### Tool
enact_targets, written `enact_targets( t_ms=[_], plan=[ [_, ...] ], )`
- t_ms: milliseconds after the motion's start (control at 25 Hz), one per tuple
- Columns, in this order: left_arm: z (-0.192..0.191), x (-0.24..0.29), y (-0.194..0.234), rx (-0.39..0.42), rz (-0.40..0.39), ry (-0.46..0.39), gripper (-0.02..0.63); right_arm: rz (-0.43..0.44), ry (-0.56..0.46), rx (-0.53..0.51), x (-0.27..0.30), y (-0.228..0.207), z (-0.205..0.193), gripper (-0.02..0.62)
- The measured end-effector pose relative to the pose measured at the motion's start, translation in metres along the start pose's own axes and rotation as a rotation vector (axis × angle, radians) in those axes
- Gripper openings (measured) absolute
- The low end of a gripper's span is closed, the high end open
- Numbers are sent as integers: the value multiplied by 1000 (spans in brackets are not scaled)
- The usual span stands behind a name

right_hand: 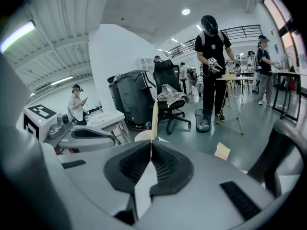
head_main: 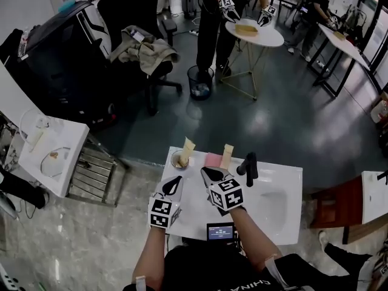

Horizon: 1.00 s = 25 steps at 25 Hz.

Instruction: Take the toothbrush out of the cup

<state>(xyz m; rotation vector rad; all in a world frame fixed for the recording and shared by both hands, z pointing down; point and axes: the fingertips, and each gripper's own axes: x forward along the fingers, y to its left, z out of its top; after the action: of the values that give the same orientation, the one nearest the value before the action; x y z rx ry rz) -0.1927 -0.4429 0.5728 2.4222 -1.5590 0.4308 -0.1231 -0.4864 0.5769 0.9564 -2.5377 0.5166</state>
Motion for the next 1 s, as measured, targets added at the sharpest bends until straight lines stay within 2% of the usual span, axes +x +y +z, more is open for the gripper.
enact_targets(
  t_ms=[320,520,720,880,1000],
  plan=[
    [-12,3,12,-35,31,35,9,38,28,-37,45,-6,15,112],
    [-34,-6,22,-56,74,69,9,73,53,-45,75,-2,14,144],
    [-49,-20,30,-86,105,95,9,67,77,-53,97,3,9,138],
    [-54,-28,39,-100,131,104,9,38,104,-77,104,2,4,54],
    [-53,-30,40,-105,133,105,9,34,101,-80,103,2,5,28]
  ],
)
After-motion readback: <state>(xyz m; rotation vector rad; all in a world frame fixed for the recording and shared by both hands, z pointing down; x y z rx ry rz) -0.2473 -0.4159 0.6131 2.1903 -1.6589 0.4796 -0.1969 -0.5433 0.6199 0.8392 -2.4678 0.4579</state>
